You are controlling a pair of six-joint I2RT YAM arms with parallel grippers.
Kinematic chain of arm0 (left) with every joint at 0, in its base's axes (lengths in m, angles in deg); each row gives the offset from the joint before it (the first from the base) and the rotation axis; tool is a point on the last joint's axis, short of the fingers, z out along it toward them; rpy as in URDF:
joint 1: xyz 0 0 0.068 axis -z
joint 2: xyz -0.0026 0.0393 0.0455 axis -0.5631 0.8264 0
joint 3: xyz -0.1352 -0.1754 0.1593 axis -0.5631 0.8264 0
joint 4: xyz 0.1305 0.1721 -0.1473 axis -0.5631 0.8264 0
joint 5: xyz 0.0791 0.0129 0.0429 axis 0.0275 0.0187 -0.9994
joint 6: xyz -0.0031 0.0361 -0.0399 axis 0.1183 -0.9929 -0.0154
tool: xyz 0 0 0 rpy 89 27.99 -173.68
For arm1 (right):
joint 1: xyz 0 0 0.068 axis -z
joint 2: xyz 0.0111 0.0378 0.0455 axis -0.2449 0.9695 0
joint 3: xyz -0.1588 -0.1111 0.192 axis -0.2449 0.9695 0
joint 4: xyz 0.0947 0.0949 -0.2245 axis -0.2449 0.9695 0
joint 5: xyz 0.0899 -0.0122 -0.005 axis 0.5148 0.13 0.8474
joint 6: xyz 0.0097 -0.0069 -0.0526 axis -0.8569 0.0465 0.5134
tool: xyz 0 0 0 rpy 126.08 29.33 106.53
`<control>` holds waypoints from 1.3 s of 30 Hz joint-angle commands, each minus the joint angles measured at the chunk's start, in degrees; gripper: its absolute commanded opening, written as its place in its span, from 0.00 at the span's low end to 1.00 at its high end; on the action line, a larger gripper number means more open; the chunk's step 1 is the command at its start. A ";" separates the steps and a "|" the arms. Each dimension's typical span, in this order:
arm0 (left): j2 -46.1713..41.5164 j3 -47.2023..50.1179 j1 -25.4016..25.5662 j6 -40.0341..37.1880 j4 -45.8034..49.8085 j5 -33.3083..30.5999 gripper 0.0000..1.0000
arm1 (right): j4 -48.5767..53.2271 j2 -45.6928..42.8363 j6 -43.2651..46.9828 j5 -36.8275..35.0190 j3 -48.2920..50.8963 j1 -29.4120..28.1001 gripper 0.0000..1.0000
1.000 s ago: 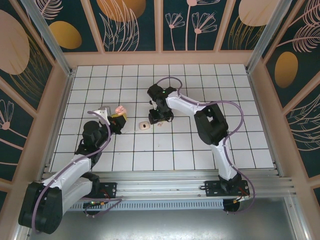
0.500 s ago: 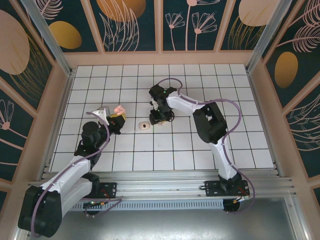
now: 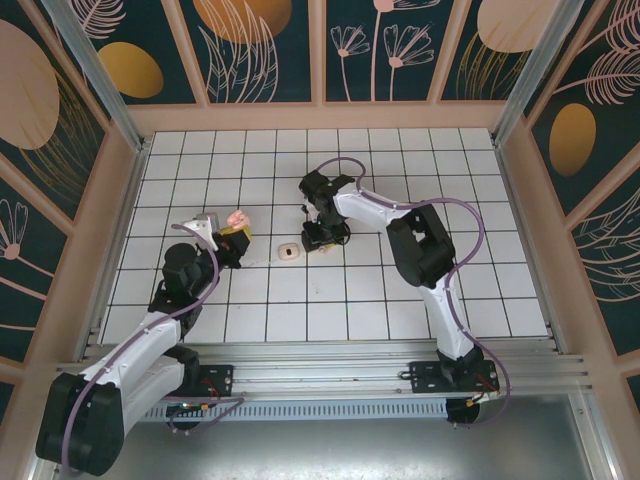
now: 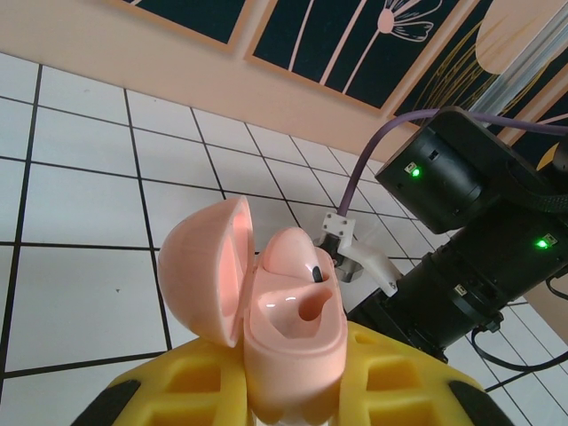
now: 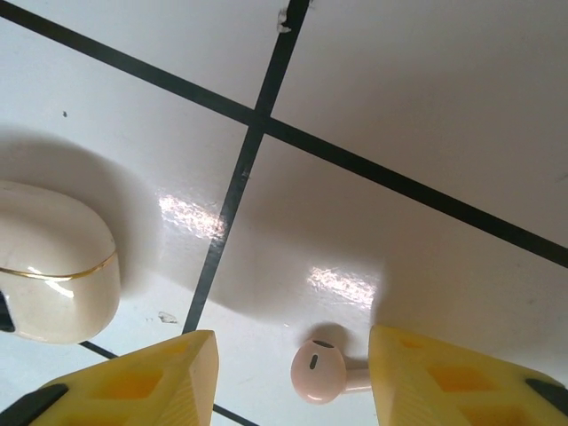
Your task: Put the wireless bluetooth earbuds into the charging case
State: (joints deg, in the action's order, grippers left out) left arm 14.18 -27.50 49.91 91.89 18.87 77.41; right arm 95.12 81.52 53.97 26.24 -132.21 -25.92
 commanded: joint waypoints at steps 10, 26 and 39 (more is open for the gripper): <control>-1.37 -0.58 -0.52 -1.23 1.33 -0.22 0.12 | 0.39 -0.07 2.45 0.00 -0.61 1.23 0.52; -1.01 -0.76 -0.46 -1.42 0.89 -0.04 0.12 | 1.81 -5.25 1.34 1.62 7.64 0.48 0.40; -1.19 -1.07 -0.47 -1.47 1.14 0.26 0.12 | 3.94 -6.75 -0.06 4.02 1.52 0.18 0.35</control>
State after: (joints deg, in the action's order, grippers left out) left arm 13.61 -27.50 49.91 91.40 20.20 77.43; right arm 96.22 78.18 54.76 30.30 -127.40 -25.79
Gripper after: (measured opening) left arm 0.186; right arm 0.349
